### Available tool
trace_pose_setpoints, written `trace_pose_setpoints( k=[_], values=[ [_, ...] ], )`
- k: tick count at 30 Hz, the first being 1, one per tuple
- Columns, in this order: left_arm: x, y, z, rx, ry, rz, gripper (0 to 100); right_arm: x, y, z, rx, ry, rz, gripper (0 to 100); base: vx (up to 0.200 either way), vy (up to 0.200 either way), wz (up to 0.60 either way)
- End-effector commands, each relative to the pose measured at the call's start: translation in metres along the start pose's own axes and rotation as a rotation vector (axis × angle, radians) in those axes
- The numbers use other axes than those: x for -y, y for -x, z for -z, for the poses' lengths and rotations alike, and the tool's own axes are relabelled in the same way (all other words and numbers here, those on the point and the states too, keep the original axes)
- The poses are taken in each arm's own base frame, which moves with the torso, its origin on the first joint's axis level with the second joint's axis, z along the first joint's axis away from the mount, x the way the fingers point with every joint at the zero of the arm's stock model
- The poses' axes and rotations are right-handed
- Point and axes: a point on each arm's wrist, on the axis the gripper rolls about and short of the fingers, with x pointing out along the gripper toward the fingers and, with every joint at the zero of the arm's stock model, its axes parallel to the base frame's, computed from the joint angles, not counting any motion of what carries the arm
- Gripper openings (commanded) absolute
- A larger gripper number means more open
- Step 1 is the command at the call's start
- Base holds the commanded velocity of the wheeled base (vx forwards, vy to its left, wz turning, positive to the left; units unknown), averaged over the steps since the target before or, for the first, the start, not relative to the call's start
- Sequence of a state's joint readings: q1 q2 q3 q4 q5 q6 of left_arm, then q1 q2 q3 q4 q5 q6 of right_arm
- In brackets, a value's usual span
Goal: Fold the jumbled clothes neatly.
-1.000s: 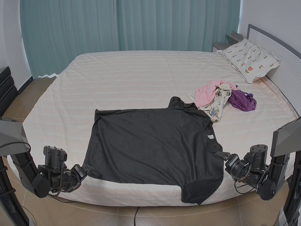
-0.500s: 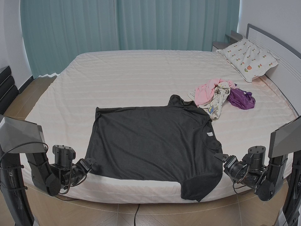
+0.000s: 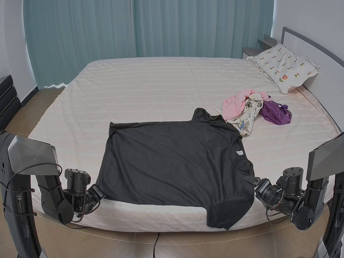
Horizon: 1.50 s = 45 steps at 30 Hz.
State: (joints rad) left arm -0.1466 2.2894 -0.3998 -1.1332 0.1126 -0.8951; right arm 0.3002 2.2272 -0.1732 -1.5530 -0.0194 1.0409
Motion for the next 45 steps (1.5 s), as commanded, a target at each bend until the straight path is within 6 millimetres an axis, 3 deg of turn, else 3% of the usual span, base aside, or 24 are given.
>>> trace_pose_setpoints(
  k=[1,5,13,17,21,30,44,45],
  values=[
    [-0.011,0.005,0.005,-0.008,-0.002,-0.054,0,0.003,0.0,0.0,-0.001,0.026,0.009,100,0.0,0.0,0.0],
    [-0.017,0.02,0.007,-0.018,0.0,-0.064,0,0.006,0.0,-0.003,0.007,0.03,0.021,100,0.0,0.0,0.0],
    [-0.02,0.02,0.008,-0.025,-0.002,-0.075,0,0.014,0.002,-0.002,-0.021,0.026,0.047,100,0.0,0.0,0.0],
    [-0.023,0.021,-0.001,0.003,0.026,-0.076,0,0.022,0.004,-0.008,-0.083,0.047,0.028,100,0.0,0.0,0.0],
    [-0.027,0.021,-0.007,-0.033,0.065,-0.01,0,0.029,-0.004,-0.007,-0.122,0.103,0.024,100,0.0,0.0,0.0],
    [-0.028,0.023,-0.008,-0.054,0.095,0.007,0,0.039,-0.042,-0.005,-0.118,0.18,0.012,100,0.0,0.0,0.0],
    [-0.028,0.023,-0.008,-0.046,0.095,0.019,0,0.043,-0.067,-0.018,-0.052,0.276,-0.021,100,0.0,0.0,0.0],
    [-0.028,0.023,-0.008,-0.046,0.094,0.02,0,0.043,-0.07,-0.019,-0.048,0.275,-0.026,0,0.0,0.0,0.0]
  ],
)
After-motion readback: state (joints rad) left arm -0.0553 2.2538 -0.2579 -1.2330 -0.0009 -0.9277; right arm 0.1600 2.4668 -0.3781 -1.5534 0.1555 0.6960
